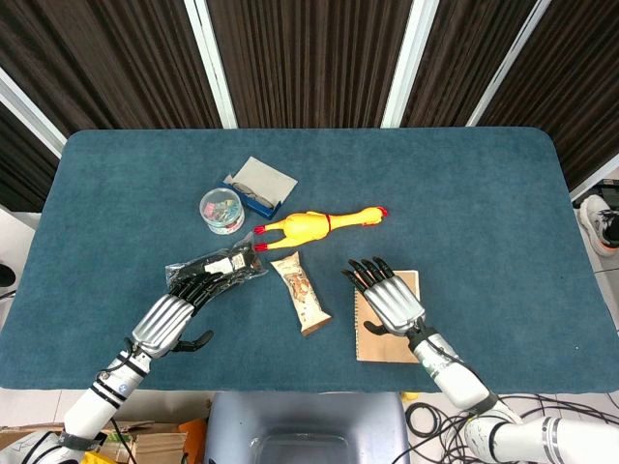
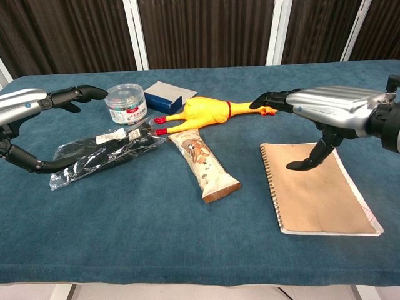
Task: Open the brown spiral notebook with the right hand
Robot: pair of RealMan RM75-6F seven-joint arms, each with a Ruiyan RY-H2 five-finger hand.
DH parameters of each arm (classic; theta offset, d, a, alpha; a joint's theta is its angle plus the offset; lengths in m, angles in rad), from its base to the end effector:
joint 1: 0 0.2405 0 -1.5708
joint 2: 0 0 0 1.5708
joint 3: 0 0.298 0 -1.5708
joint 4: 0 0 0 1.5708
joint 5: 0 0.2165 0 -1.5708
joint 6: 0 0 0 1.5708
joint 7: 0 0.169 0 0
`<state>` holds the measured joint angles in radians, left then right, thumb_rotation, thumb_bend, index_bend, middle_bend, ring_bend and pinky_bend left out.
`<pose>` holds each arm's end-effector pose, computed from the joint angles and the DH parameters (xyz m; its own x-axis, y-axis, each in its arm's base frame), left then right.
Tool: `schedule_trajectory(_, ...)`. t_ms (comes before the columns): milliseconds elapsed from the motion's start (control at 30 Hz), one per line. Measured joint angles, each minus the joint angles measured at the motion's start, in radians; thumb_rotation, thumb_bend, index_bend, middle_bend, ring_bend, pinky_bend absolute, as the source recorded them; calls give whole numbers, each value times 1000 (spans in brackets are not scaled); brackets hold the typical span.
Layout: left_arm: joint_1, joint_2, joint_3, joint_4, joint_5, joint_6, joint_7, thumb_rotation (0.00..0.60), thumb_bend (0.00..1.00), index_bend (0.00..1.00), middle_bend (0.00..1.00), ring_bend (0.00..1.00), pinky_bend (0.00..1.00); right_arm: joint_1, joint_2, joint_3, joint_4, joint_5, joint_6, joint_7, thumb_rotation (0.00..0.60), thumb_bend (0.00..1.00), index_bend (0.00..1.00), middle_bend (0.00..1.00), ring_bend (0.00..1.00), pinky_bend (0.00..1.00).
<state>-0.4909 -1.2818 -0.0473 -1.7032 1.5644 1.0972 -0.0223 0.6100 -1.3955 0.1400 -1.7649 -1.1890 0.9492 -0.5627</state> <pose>-0.2139 0.3003 0.0427 0.3006 0.3085 0.9025 0.8781 -0.4588 -0.1357 -0.1768 -0.3319 -0.0028 0.5701 -0.2688 0.7764 -0.7810 -0.4706 0.4106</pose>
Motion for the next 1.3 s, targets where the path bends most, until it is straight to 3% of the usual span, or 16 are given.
schedule_trajectory(267, 14, 9, 14, -3, 11, 39, 32, 600, 346, 0, 38, 27, 128, -7, 22, -32, -20, -14, 32, -2, 600, 158, 0, 0, 0, 0)
schedule_trajectory(467, 94, 66, 72, -2, 90, 178, 61, 600, 346, 0, 38, 27, 126, -76, 94, -101, -47, -111, 117, 32, 600, 158, 0, 0, 0, 0)
schedule_trajectory(633, 204, 93, 145, 67, 175, 344, 56, 600, 346, 0, 38, 27, 125, -158, 154, -182, -23, -224, 199, 146, 600, 158, 0, 0, 0, 0)
schedule_trajectory(833, 302, 49, 187, 246, 208, 454, 20, 600, 347, 0, 38, 27, 126, -242, 151, -256, 147, -338, 282, 324, 600, 158, 33, 0, 0, 0)
schedule_trajectory(1000, 355, -22, 196, 375, 205, 494, -38, 600, 346, 0, 38, 27, 126, -297, 83, -306, 341, -434, 337, 437, 600, 158, 115, 0, 0, 0)
schedule_trajectory(1300, 370, -51, 192, 417, 206, 493, -54, 600, 346, 0, 40, 28, 125, -344, -69, -332, 569, -554, 423, 573, 600, 157, 217, 0, 0, 0)
